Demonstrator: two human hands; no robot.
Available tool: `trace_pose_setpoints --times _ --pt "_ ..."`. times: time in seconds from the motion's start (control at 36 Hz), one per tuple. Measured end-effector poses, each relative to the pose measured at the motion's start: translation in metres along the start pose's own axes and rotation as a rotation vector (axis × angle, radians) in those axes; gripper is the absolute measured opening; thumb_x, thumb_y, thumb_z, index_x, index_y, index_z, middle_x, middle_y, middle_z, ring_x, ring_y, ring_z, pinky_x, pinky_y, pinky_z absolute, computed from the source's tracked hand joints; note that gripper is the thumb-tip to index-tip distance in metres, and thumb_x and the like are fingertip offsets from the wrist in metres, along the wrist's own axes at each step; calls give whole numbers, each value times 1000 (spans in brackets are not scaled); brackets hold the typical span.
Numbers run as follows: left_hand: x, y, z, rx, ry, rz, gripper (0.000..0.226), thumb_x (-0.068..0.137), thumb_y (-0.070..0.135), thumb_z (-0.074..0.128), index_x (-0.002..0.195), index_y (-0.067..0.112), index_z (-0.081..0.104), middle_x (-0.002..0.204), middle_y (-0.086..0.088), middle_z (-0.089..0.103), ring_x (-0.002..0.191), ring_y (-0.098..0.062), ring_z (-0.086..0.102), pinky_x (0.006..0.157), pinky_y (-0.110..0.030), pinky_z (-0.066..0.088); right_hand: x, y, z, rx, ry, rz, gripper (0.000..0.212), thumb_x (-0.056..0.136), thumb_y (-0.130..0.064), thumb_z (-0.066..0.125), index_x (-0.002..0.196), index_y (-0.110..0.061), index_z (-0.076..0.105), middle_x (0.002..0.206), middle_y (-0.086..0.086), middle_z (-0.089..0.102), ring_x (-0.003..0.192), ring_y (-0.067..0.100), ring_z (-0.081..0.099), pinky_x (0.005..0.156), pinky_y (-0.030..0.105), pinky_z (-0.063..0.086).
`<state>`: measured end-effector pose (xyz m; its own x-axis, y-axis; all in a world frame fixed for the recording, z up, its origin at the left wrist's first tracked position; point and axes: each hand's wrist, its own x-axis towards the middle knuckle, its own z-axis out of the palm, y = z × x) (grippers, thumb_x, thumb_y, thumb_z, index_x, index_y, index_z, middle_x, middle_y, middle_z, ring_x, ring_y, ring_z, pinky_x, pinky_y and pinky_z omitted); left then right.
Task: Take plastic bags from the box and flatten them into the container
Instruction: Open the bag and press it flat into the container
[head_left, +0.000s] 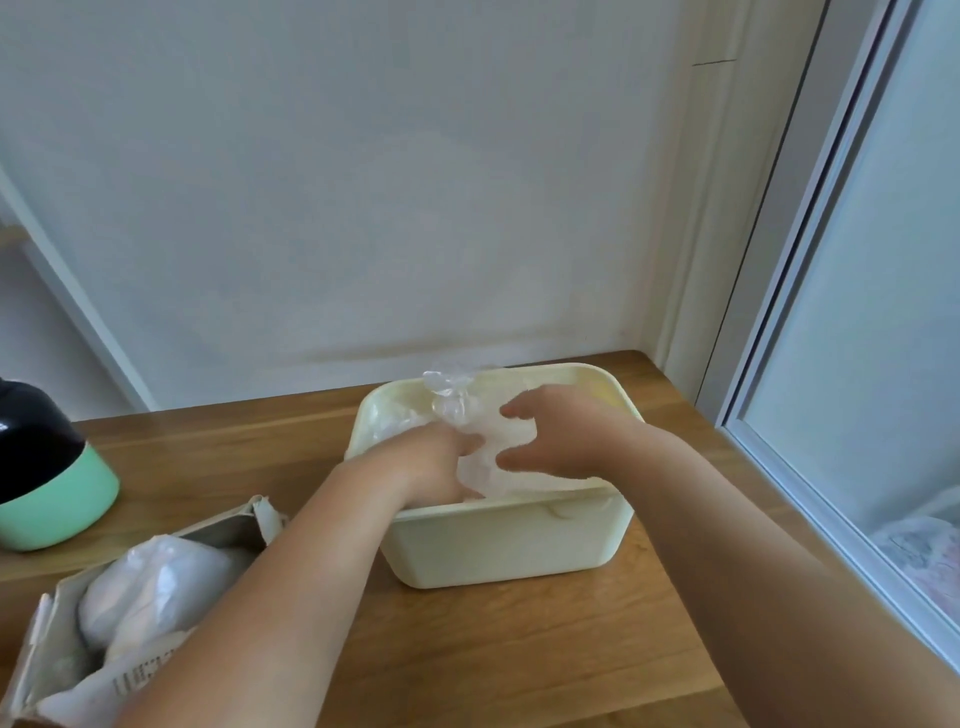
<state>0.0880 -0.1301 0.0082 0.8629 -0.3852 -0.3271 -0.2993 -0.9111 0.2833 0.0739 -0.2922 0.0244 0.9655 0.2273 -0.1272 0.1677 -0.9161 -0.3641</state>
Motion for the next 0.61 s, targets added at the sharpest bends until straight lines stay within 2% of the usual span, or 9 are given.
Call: trace_pose_setpoints --times 0.06,0.11,0.17,0.28,0.33,0.42,0.5,0.56,0.61 --pt "3 -1 1 -3 -13 10 51 94 23 56 142 33 42 136 7 51 118 -15 52 94 -25 41 6 3 6 -65 -184 64 70 87 -34 65 147 -19 31 151 -2 34 138 19 33 109 30 28" --pt "5 -1 2 37 -63 -22 61 95 21 55 150 33 30 150 4 39 131 -20 44 101 -29 38 14 6 12 -134 -313 118 73 88 -30 63 149 -17 24 153 1 30 139 23 32 112 36 29" --pt "7 1 2 72 -139 -39 61 98 24 50 153 28 23 157 1 29 139 -22 35 108 -31 32 21 8 15 -167 -377 135 72 90 -29 61 150 -17 24 153 3 31 138 24 33 111 38 30" --pt "12 1 1 94 -240 -84 61 100 34 45 155 29 17 159 3 26 143 -21 30 113 -32 28 27 11 15 -180 -399 148 70 90 -29 60 149 -17 25 153 3 32 137 25 34 111 38 30" --pt "11 0 1 71 -219 -79 62 99 40 47 154 29 20 159 5 26 143 -19 30 113 -32 28 23 12 15 -133 -359 149 72 90 -27 60 150 -15 22 155 3 27 140 24 29 112 36 28" --pt "5 -7 -2 -63 -77 -62 64 94 48 54 150 27 32 154 6 36 138 -17 38 107 -29 33 13 12 9 -20 -204 128 75 89 -25 62 151 -18 20 157 0 22 143 20 24 113 31 23" --pt "-8 -12 -10 -207 155 -39 58 90 54 57 140 27 49 143 8 49 127 -12 49 97 -24 37 7 7 1 34 -7 117 65 88 -26 61 146 -20 33 149 -2 39 134 16 38 104 24 30" --pt "-21 -13 -15 -298 317 8 42 92 45 58 129 26 60 129 13 59 116 -7 55 92 -22 38 0 1 -3 45 108 111 58 87 -26 59 142 -23 40 140 -4 50 125 14 48 97 21 35" --pt "-36 -16 -18 -367 453 50 26 94 36 59 117 28 67 109 19 64 104 -3 59 83 -15 39 -9 -10 -7 72 184 70 53 89 -27 56 140 -25 43 136 -6 53 121 14 51 92 20 35"
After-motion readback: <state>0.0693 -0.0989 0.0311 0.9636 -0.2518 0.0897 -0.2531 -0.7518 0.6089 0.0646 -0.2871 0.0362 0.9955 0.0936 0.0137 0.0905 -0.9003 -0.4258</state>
